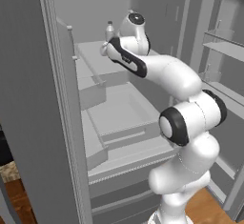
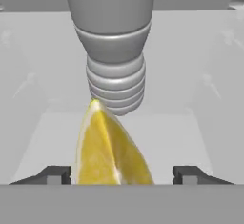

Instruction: Grab a lemon wedge from the fridge and one ice cube from the ice bowl, and put them in the glass of lemonade.

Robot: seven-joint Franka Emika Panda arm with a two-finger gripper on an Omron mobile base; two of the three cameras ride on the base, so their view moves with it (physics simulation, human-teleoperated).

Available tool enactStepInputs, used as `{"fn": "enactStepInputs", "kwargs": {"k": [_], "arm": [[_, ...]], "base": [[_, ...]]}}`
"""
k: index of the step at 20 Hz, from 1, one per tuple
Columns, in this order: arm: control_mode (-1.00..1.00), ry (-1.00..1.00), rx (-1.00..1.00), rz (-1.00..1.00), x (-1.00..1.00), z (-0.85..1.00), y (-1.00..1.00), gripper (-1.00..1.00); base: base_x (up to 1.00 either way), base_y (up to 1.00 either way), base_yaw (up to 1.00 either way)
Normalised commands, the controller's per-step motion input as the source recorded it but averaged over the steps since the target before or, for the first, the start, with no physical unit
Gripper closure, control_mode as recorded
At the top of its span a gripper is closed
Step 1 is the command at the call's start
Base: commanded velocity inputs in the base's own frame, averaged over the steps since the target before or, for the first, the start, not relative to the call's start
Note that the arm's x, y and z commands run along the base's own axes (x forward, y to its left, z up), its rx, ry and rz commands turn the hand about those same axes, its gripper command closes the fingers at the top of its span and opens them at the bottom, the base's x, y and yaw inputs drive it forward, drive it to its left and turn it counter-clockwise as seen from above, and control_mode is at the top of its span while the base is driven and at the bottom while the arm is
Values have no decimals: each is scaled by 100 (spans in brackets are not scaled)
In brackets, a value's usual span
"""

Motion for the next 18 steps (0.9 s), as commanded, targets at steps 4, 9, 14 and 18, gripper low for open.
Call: {"fn": "enactStepInputs", "kwargs": {"k": [4,9,14,18], "arm": [[-100,-3,-2,0,-1,-43,-5,100],[-100,-22,0,0,-41,9,0,100],[-100,-65,5,-1,-100,26,-5,100],[-100,-36,22,-10,-100,60,-25,100]], "base": [[0,0,0],[0,0,0],[0,0,0],[0,0,0]]}}
